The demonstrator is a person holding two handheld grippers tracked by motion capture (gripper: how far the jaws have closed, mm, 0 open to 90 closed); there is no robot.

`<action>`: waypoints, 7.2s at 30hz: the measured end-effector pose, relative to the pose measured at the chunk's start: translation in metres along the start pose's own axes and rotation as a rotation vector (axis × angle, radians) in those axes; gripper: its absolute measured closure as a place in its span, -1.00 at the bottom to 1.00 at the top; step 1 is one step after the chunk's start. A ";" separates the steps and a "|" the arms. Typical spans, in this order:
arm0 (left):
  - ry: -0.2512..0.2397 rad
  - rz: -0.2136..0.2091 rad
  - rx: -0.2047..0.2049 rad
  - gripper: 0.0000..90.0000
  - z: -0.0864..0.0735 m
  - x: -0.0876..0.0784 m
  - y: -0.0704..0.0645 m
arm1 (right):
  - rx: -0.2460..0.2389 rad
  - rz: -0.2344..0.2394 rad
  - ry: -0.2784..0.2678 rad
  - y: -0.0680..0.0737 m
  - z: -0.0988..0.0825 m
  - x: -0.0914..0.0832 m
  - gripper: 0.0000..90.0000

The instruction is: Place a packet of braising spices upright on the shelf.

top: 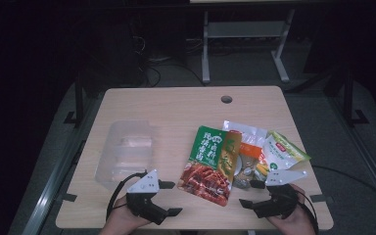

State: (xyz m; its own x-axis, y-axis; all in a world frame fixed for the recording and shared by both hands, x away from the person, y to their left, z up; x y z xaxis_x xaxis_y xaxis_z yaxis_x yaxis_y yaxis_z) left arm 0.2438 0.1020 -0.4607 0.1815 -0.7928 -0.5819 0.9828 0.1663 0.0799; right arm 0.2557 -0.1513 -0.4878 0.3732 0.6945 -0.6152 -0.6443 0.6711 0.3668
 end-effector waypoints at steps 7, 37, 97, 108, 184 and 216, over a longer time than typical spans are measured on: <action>0.007 -0.005 0.006 -0.52 0.001 0.004 0.002 | -0.004 -0.002 0.008 -0.002 0.001 0.000 -0.49; 0.013 -0.125 0.030 -0.08 0.015 0.052 0.025 | 0.138 -0.058 0.052 -0.047 0.083 0.037 -0.34; -0.006 -0.032 -0.163 0.91 0.019 0.063 0.062 | -0.055 0.134 -0.022 0.005 0.098 0.007 0.91; 0.003 -0.001 -0.122 0.96 0.020 0.059 0.062 | -0.011 0.118 0.038 -0.002 0.087 0.026 0.66; -0.049 -0.110 0.025 -0.30 0.007 0.011 -0.010 | -0.206 0.169 -0.007 0.074 0.223 0.052 1.00; -0.046 -0.093 0.053 -0.37 0.002 0.006 -0.012 | -0.266 0.251 -0.010 0.124 0.298 0.136 1.00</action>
State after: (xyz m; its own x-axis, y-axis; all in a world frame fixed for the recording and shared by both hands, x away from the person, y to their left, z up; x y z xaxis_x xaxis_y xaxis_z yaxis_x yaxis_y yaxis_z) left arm 0.2333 0.0943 -0.4631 0.0891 -0.8299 -0.5508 0.9957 0.0599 0.0709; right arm 0.4256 0.1036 -0.3178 0.1873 0.8322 -0.5218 -0.8670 0.3898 0.3104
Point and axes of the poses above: each handheld gripper's, and its own axes: x roughly forward along the jaws, z roughly out of its top, y roughly to its left, the point moved 9 cm from there along x, roughly forward along the jaws, and after that the axes turned 13 degrees about x, right-handed, at the moved point
